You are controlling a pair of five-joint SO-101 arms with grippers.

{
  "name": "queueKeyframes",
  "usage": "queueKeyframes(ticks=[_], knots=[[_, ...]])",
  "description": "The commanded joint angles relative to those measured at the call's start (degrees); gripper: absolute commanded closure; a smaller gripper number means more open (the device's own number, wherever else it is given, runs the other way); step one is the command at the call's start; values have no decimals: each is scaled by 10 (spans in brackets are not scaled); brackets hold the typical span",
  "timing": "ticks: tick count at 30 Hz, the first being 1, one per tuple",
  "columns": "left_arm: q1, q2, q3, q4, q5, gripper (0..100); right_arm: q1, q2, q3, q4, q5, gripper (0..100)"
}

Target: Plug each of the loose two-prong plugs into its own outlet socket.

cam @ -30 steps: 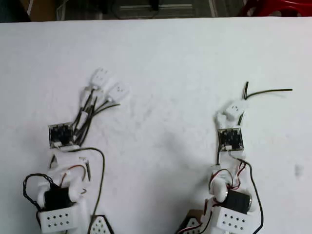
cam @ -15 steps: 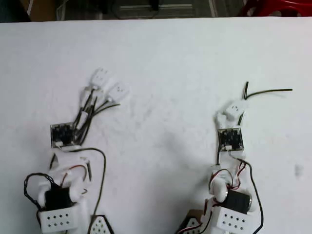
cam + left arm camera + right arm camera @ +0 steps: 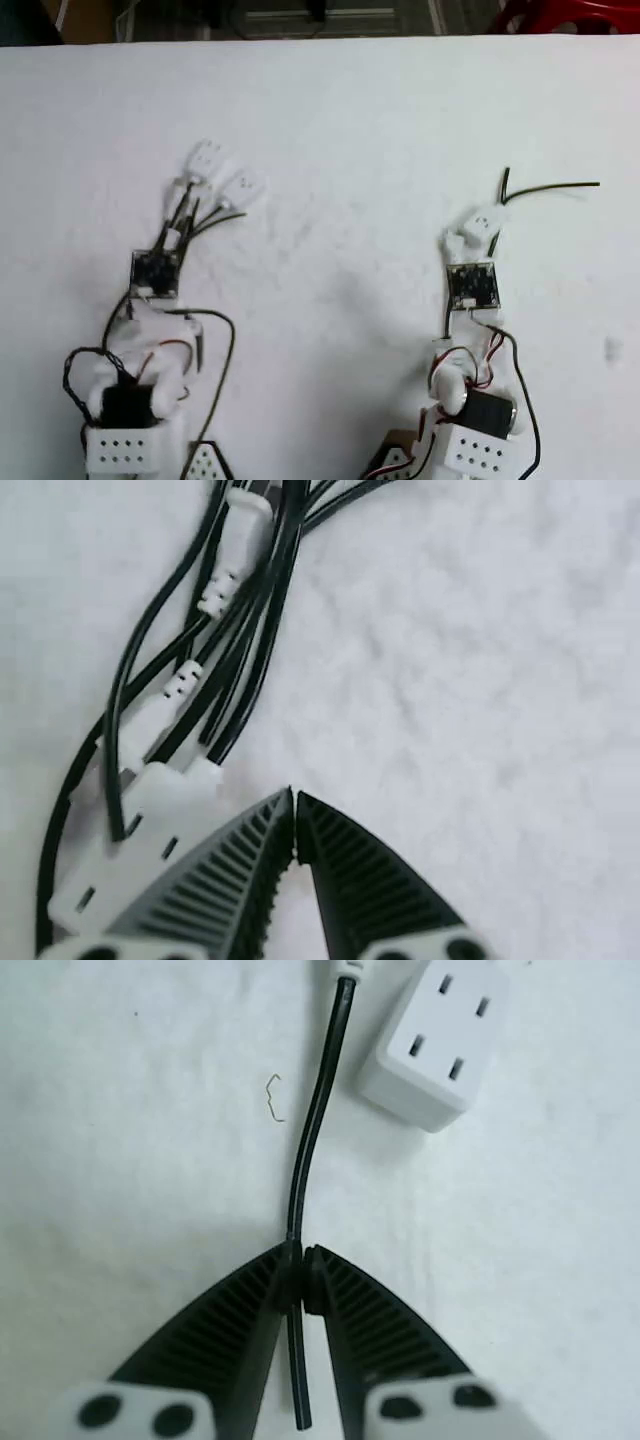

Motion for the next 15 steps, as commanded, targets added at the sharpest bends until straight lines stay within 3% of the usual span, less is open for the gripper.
queueKeyframes(ticks=[1, 5, 8, 10, 15], knots=[[-33, -4, -90, -52, -4, 973, 3, -5, 4, 3, 2, 981], [-114, -4, -168, -131, -2, 973, 3, -5, 4, 3, 2, 981], [-121, -4, -200, -205, -4, 972, 3, -5, 4, 3, 2, 981], [-121, -1, -228, -211, -4, 955, 3, -5, 4, 3, 2, 981], [-121, 7, -257, -167, -2, 801, 3, -5, 4, 3, 2, 981]])
